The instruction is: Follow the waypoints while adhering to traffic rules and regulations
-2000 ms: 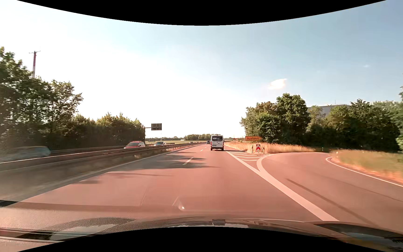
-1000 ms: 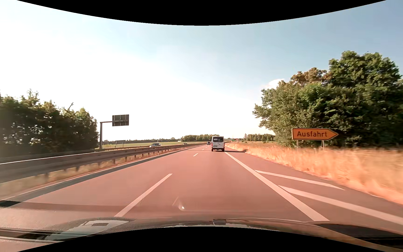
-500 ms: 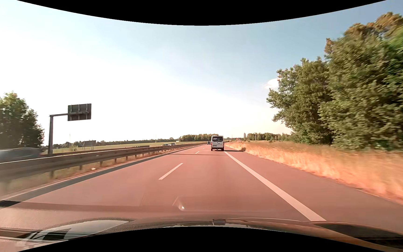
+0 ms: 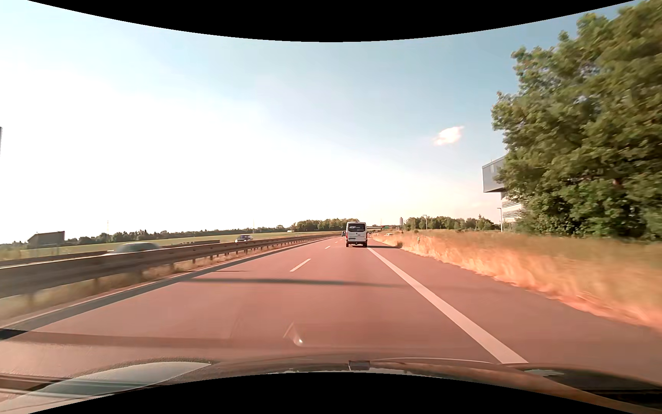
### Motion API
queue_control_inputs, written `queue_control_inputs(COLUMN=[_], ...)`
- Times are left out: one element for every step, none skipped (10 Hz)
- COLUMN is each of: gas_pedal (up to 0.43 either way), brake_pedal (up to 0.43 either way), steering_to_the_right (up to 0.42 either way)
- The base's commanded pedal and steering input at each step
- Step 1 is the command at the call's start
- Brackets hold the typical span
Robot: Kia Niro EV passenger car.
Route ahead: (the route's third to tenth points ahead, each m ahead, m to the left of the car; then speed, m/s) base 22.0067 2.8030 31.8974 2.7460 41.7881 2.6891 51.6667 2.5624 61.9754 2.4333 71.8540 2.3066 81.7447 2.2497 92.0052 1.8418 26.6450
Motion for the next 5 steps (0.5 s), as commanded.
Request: queue_control_inputs(gas_pedal=[0.087,0.087,0.087,0.087,0.087], brake_pedal=[0.006,0.006,0.006,0.006,0.006], steering_to_the_right=[0.0,0.0,0.0,0.0,0.0])
